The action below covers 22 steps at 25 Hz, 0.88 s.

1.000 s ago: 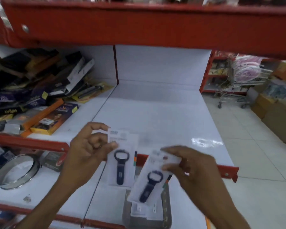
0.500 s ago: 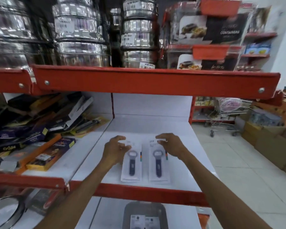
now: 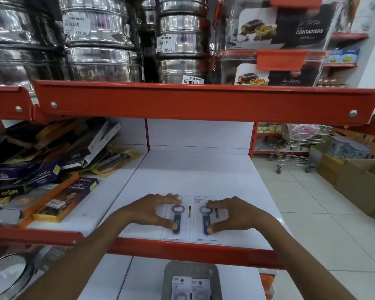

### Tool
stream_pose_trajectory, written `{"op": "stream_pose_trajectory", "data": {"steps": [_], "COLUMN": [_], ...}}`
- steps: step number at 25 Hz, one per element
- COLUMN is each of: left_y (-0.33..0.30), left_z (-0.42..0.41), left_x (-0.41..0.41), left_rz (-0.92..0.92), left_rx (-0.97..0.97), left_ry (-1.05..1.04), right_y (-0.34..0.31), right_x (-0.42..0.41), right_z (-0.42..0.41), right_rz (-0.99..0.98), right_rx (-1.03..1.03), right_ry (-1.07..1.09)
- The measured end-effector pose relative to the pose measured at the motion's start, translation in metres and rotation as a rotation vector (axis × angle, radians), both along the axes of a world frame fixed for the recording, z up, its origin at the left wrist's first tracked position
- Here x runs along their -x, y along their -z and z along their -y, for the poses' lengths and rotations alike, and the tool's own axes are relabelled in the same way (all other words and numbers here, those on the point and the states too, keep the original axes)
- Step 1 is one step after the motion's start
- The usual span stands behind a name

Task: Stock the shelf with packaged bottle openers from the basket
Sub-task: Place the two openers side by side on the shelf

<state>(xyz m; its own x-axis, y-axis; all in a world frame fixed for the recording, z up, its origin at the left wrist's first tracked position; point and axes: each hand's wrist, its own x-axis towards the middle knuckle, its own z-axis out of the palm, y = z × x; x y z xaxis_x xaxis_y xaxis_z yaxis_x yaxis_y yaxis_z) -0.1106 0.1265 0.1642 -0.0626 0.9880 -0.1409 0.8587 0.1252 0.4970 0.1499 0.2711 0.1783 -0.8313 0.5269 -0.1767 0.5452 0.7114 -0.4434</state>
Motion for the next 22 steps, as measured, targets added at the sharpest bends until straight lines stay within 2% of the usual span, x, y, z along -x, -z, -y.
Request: {"op": "stream_pose_trajectory", "data": {"steps": [11,20,22], "left_y": [-0.014,-0.01,-0.011], "left_z": [0.011,0.01,0.016], "left_x": [-0.011,-0.006,-0.009], "left_rz": [-0.019,-0.068,-0.092], "left_rx": [0.047,0.047,0.015], "left_ry": [0.029,0.052,0.06], "right_y": [0.0,0.002,-0.002], "right_x": [0.0,0.0,-0.006], "right_z": [0.025,0.026,0.035], "right_rz": [-0.068,-0.032,-0.081], "right_rx": [-0.107,-0.109,-0.097], "right_ry": [-0.01,-0.014,-0.009]}}
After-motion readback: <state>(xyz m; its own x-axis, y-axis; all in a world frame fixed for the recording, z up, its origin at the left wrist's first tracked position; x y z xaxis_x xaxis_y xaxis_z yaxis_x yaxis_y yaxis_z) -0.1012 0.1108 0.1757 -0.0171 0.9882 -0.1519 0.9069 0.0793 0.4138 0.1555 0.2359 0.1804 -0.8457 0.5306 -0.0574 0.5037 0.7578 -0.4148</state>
